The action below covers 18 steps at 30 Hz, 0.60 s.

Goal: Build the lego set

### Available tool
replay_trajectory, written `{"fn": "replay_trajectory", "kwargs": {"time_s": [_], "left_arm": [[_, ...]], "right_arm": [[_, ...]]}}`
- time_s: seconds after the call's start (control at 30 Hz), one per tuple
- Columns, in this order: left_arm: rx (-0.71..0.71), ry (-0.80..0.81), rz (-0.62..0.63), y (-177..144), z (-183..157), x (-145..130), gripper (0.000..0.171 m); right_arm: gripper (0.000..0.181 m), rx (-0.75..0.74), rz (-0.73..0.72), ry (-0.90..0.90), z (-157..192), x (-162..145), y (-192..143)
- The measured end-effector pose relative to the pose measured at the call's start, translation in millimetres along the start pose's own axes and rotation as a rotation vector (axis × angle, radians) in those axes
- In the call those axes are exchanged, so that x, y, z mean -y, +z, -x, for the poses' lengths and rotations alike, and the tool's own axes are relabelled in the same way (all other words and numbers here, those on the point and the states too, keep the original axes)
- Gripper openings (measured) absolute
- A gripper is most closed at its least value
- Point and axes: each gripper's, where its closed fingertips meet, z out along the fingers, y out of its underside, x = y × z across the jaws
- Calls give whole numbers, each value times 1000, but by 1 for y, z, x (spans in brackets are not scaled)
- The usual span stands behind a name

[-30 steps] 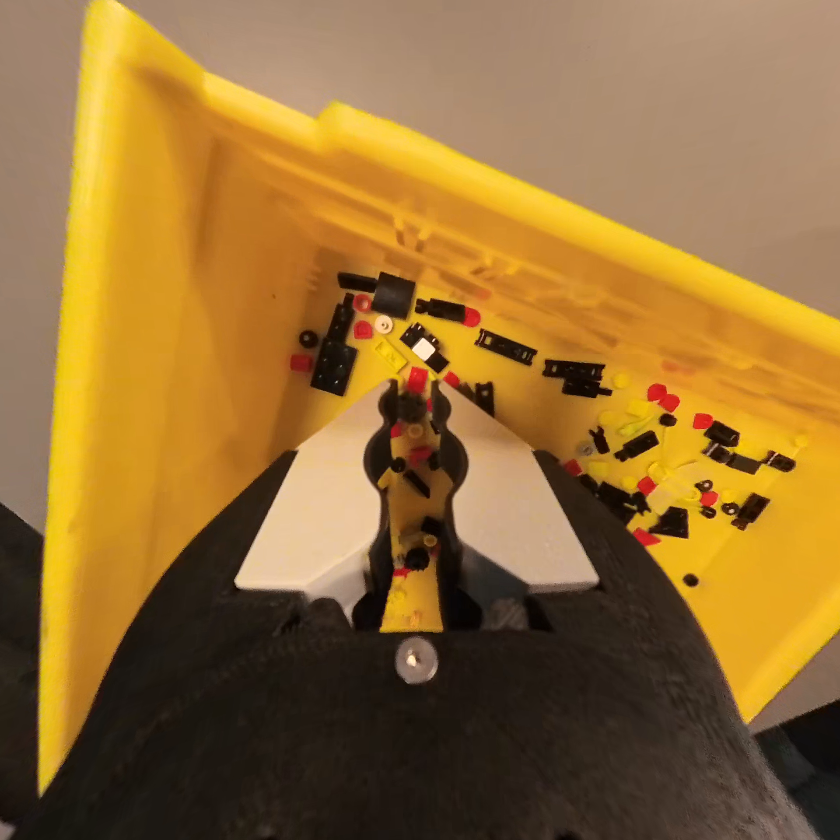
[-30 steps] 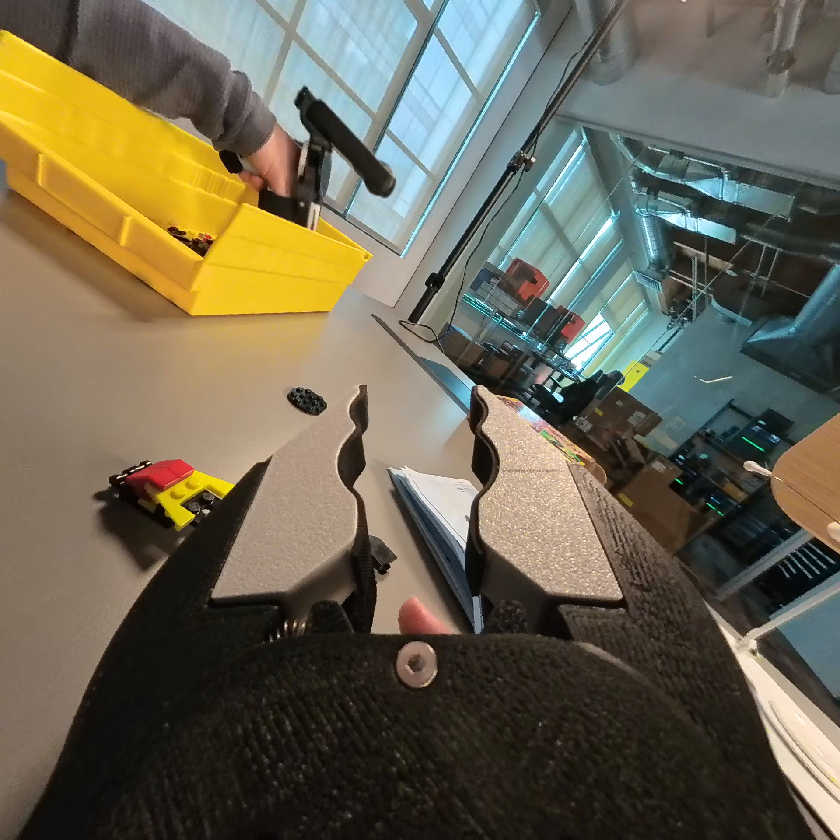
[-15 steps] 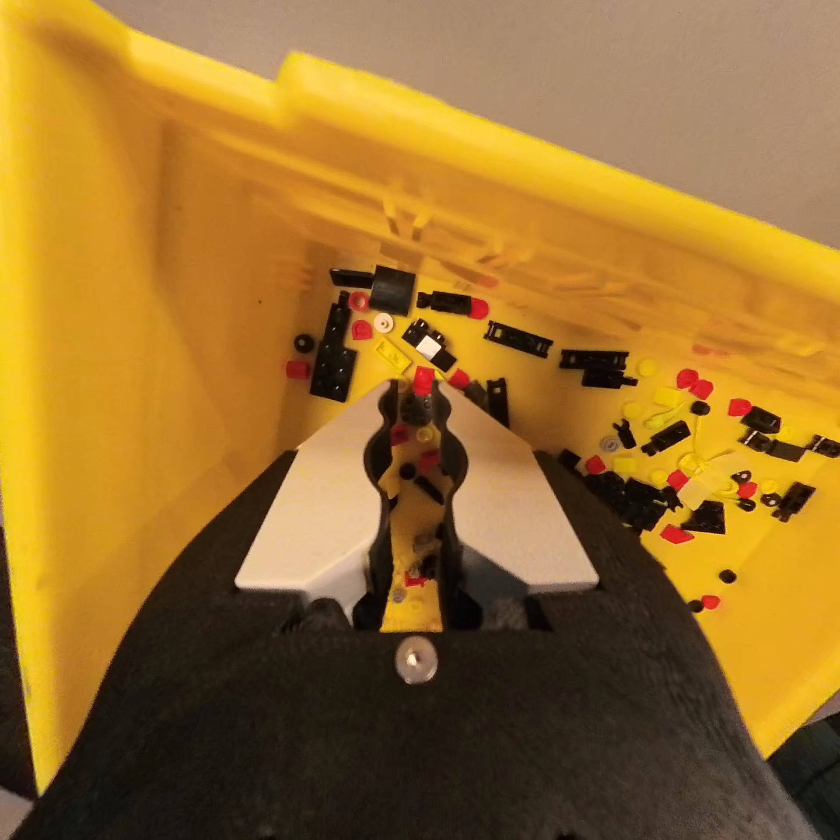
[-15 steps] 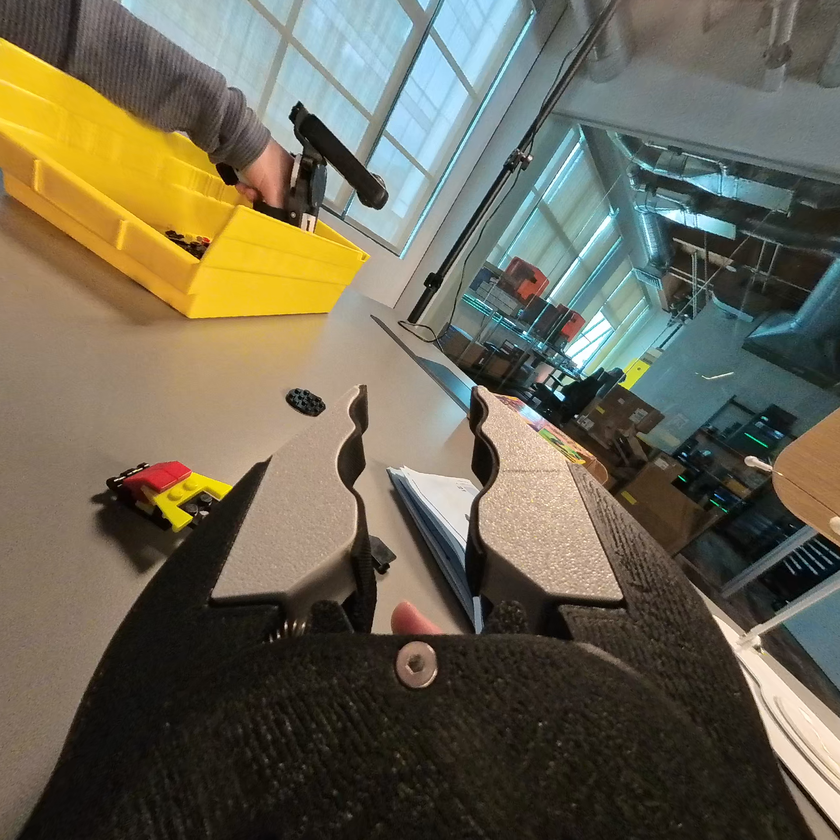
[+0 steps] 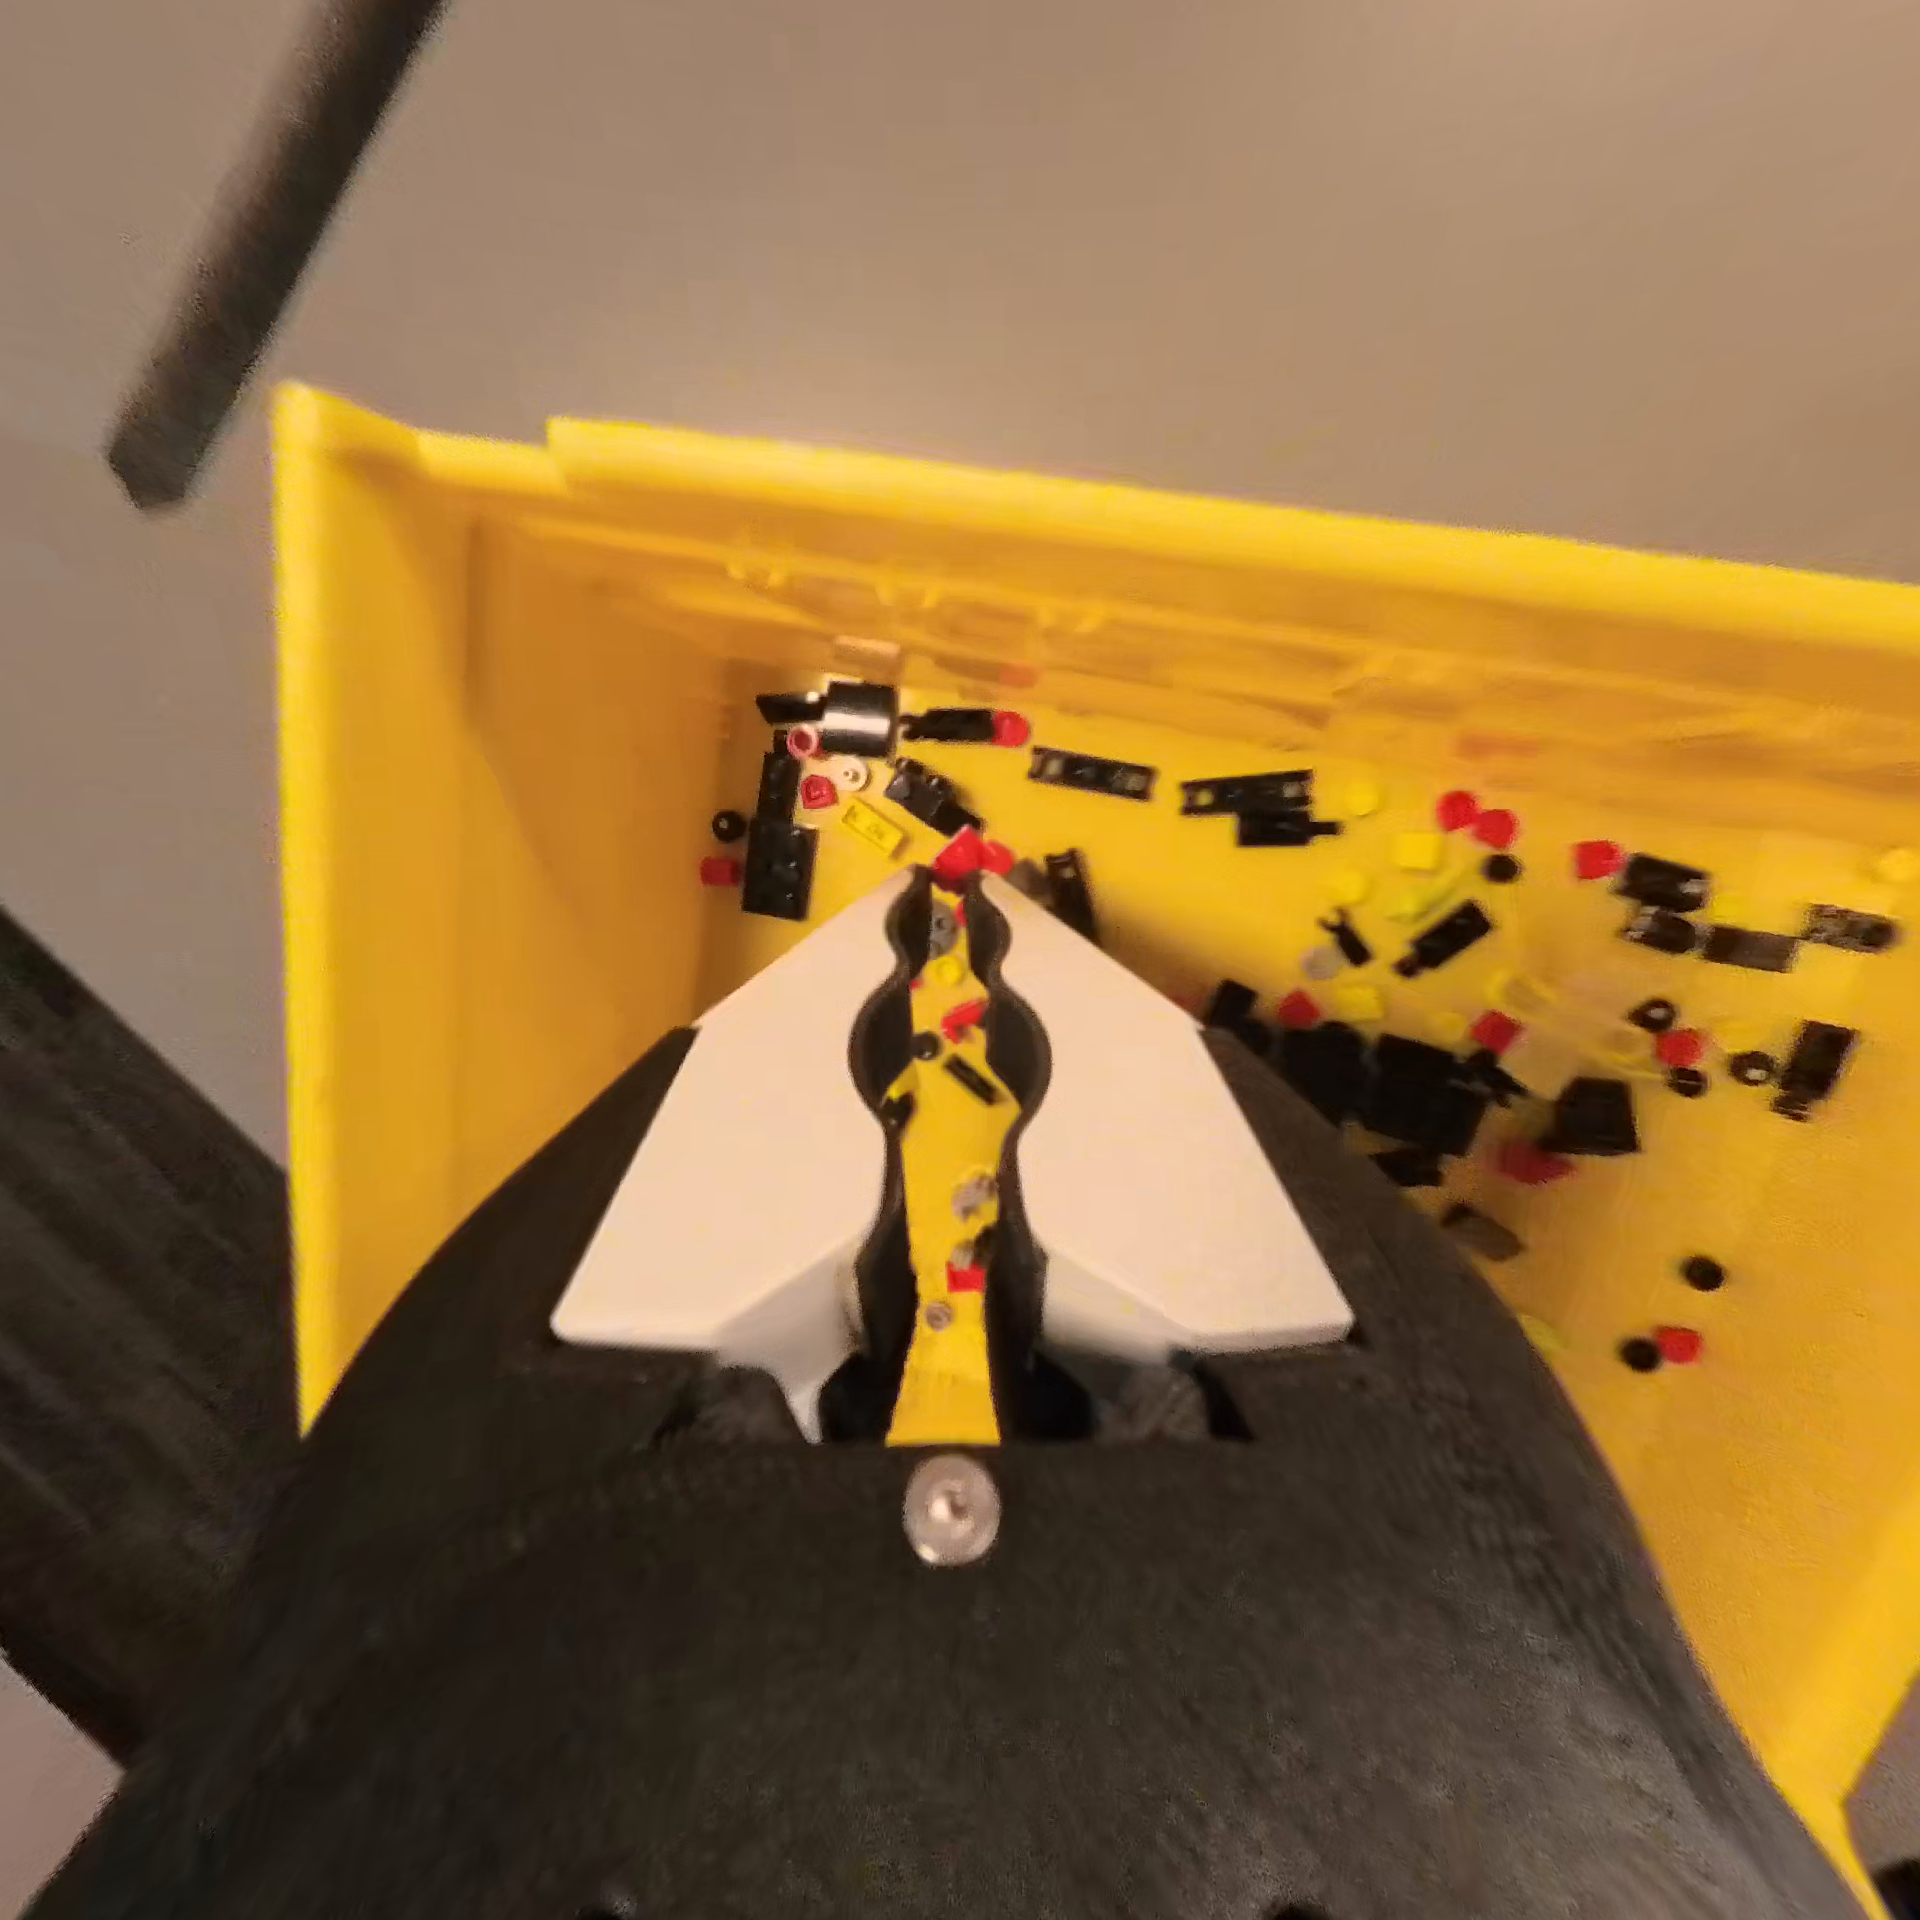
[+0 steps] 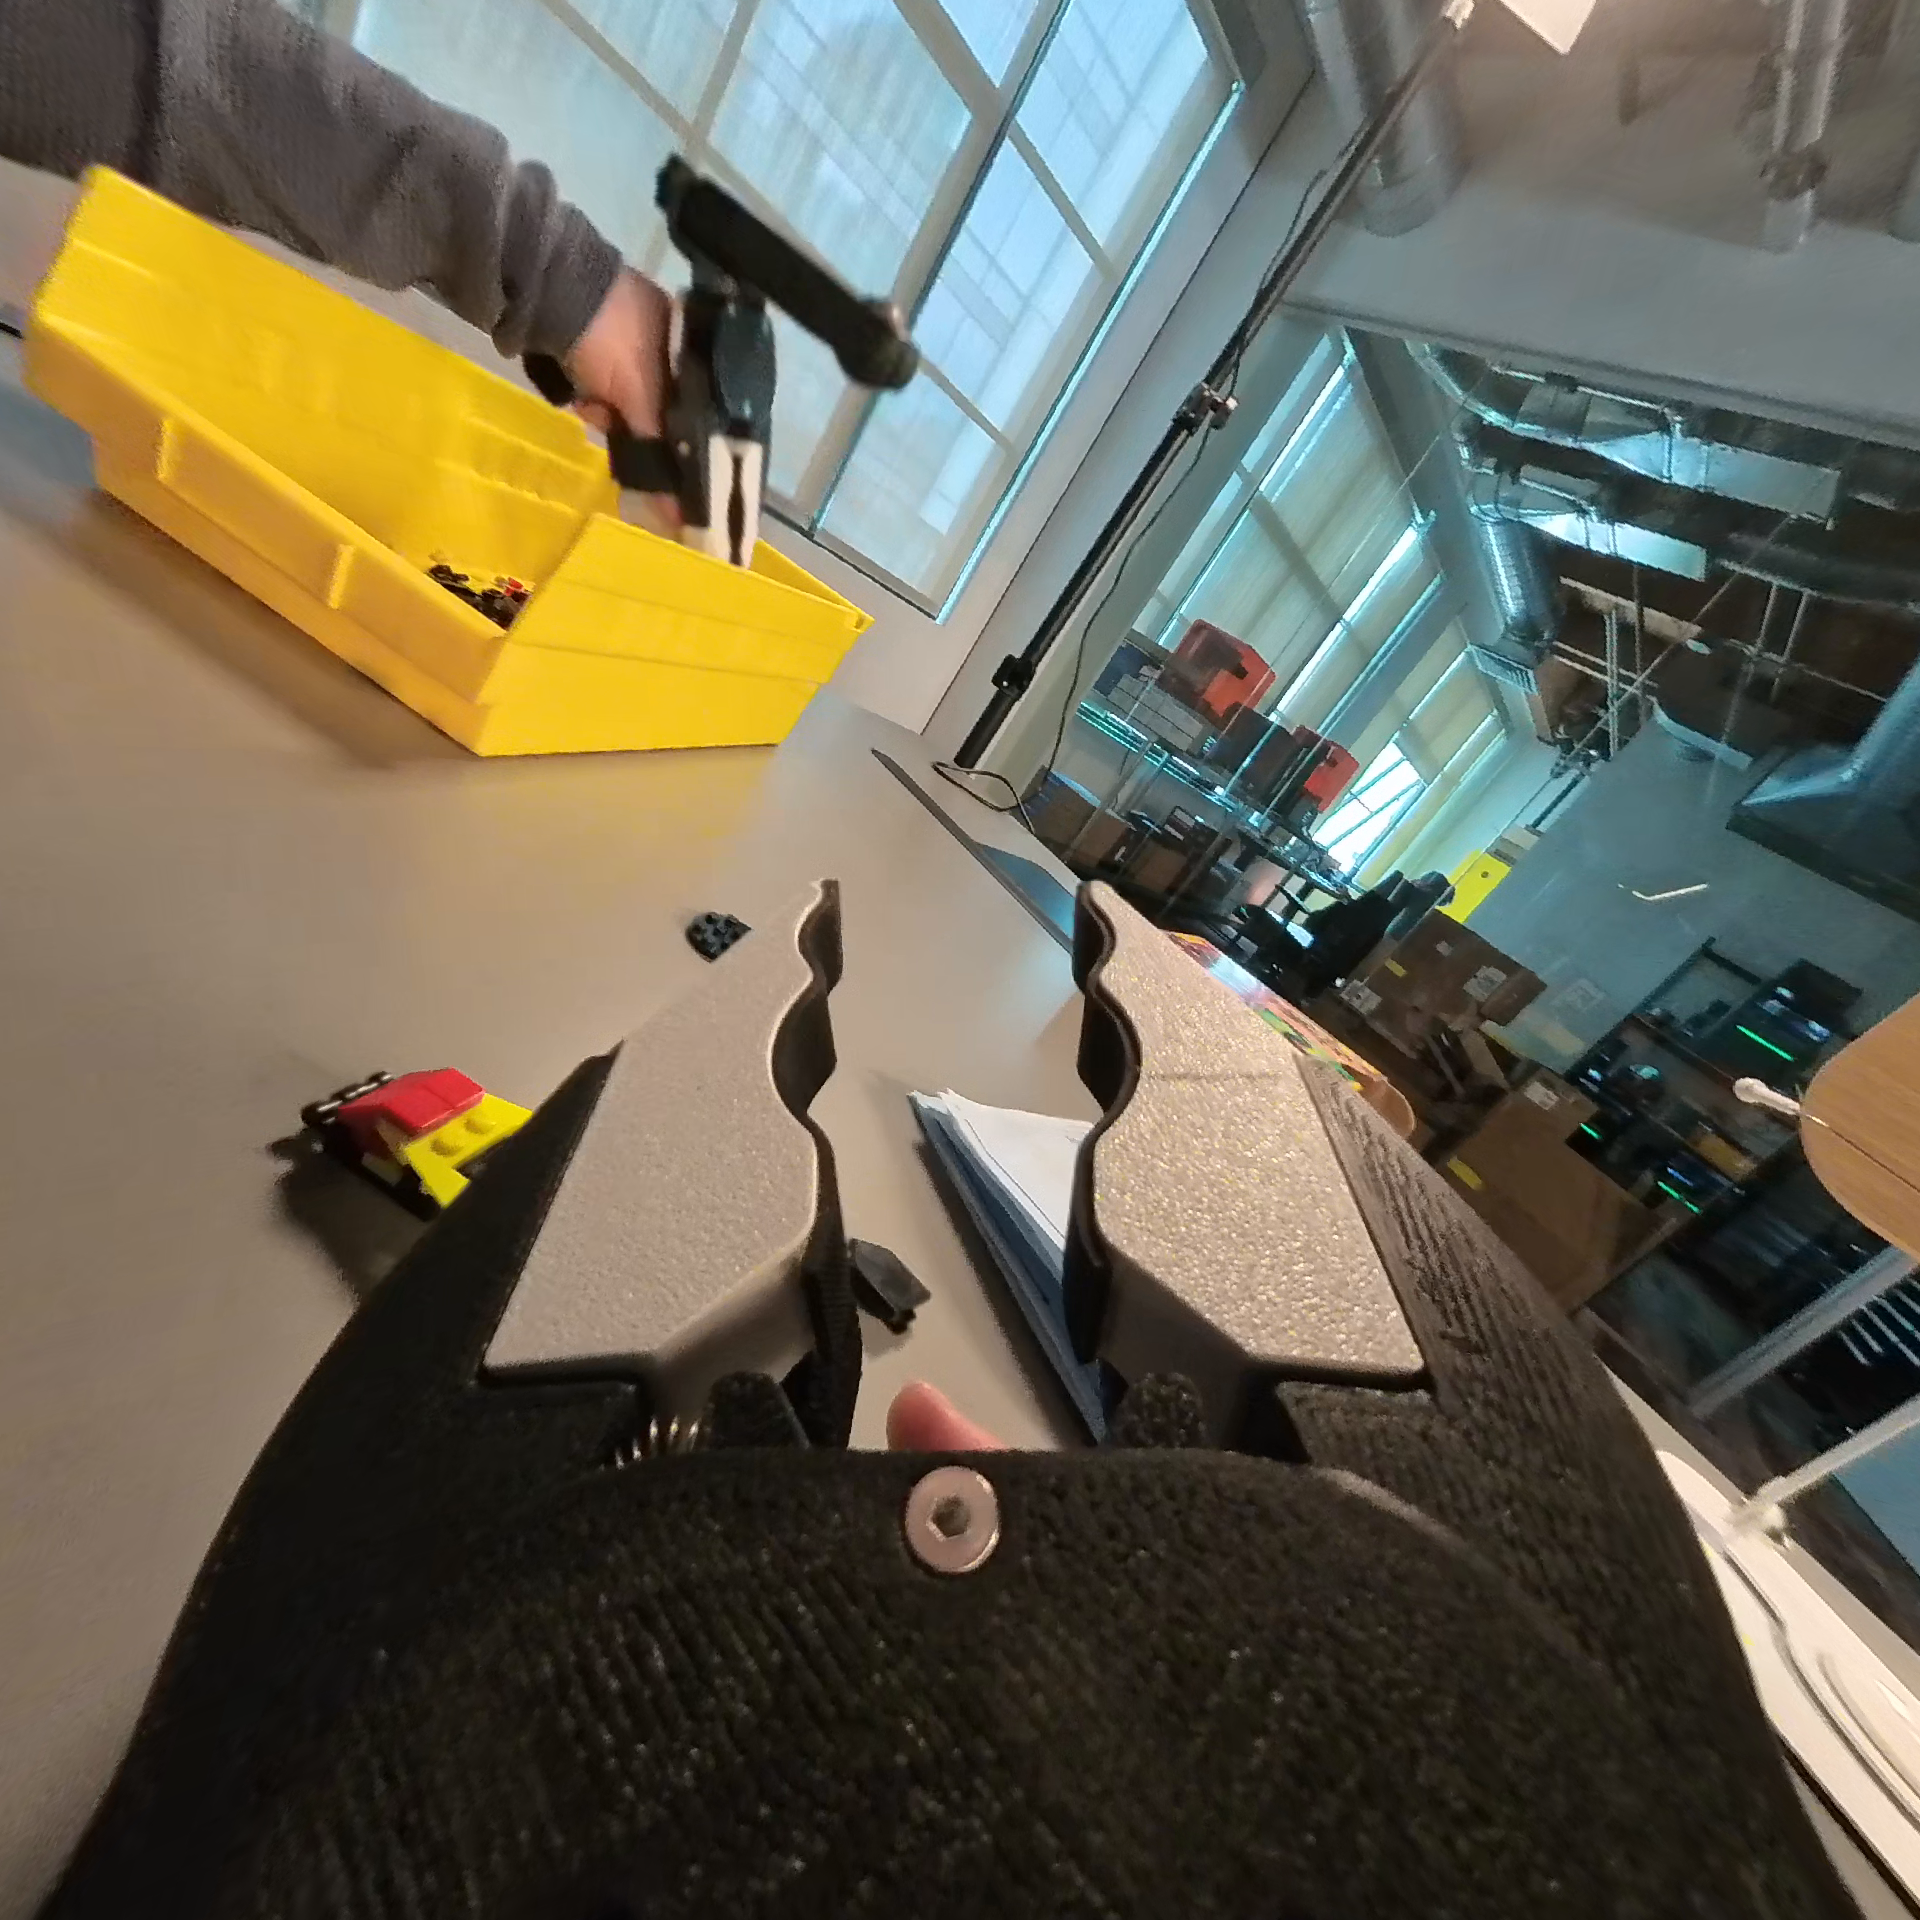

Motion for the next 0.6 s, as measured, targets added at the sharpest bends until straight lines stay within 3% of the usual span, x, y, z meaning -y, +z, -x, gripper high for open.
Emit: {"fn": "replay_trajectory", "kwargs": {"time_s": [0.33, 0.6], "left_arm": [[184, 138, -440, -111, -91, 61, 5], [152, 314, -711, -111, -182, 103, 5]], "right_arm": [[42, 35, -37, -2, 6, 12, -1], [41, 40, -42, 4, 10, 16, -7]]}}
